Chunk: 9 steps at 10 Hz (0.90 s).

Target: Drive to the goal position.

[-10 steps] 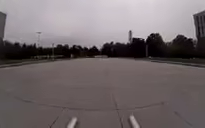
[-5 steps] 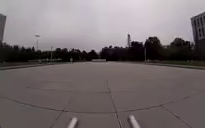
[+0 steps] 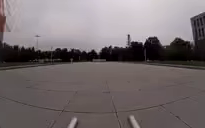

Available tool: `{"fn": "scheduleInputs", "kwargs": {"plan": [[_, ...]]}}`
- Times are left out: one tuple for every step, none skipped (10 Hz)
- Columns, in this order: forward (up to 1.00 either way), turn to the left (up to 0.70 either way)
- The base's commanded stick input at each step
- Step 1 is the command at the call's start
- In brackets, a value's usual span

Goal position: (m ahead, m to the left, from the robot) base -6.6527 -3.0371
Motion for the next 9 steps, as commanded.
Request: {"fn": "scheduleInputs", "kwargs": {"plan": [[0.00, -1.00], [0.00, -1.00], [0.00, -1.00], [0.00, -1.00], [0.00, -1.00], [0.00, -1.00], [0.00, -1.00], [0.00, -1.00], [0.00, -1.00]]}}
